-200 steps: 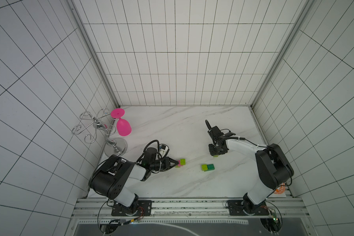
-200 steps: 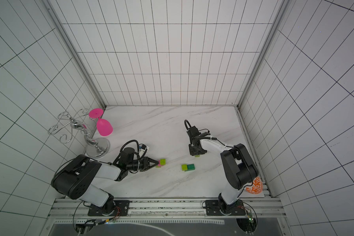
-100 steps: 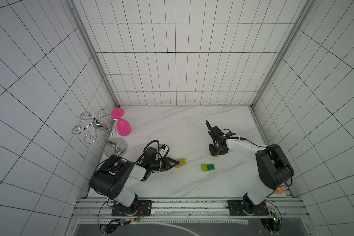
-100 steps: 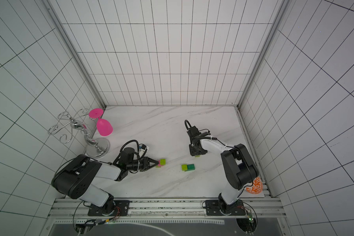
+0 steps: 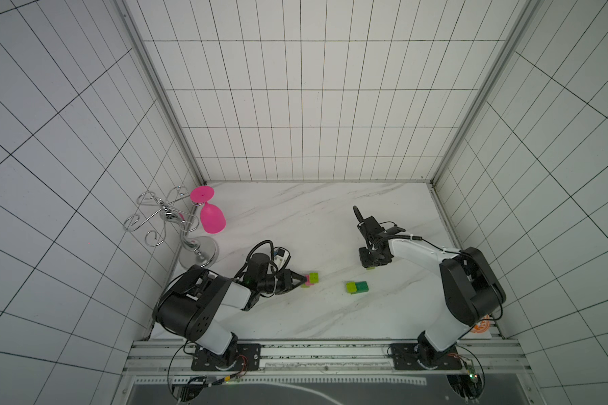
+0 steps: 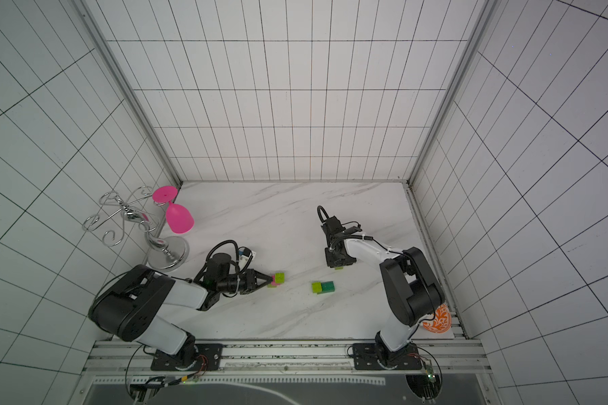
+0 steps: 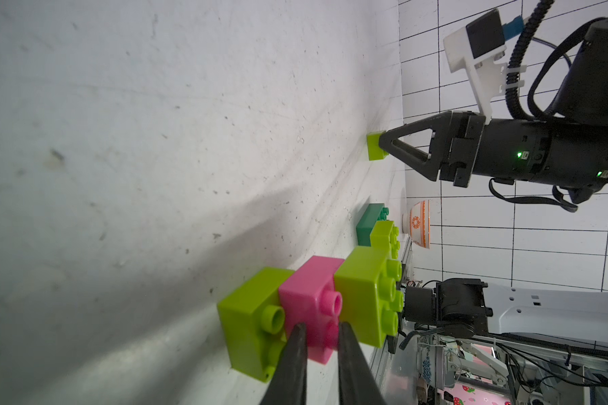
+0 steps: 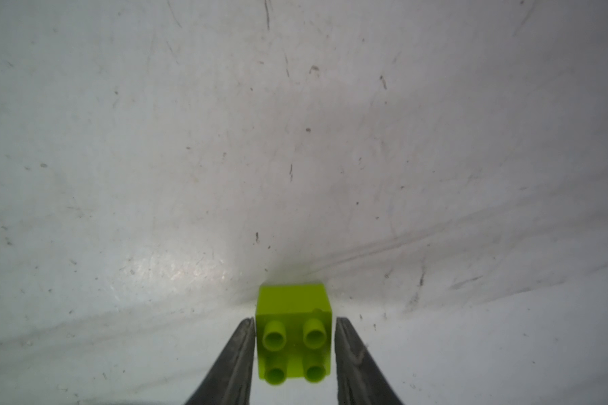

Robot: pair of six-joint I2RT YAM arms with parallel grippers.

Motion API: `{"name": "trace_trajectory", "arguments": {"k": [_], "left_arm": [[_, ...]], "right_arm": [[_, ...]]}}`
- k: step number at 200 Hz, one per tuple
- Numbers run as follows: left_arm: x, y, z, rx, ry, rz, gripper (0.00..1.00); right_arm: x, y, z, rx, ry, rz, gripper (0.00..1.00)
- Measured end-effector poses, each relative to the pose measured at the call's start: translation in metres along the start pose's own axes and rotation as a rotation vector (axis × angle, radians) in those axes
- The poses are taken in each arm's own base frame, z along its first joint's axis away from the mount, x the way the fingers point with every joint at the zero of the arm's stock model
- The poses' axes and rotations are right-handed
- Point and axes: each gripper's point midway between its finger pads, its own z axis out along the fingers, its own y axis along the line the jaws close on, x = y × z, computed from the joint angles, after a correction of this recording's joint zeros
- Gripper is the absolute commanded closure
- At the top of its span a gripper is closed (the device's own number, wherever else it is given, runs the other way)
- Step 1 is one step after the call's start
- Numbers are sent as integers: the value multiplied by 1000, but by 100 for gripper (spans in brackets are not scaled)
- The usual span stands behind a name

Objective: Assemble the letter y with lego
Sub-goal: Pick up the lego brick from the center of the board.

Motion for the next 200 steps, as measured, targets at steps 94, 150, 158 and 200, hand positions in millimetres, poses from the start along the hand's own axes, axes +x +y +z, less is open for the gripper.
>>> {"name": "trace_trajectory", "arguments": {"k": [94,150,158,200], "left_arm": [[0,0,0,2,0,1,83],[0,0,0,3,0,1,83],[0,0,0,3,0,2,83],[0,0,0,3,1,1,82]], "right_arm": [[2,0,0,-3,9,1,59],[2,0,-2,-4,8,2,70],[1,0,-4,-6,1,1,71],[1,0,-6,-8,-1,2,65]]}}
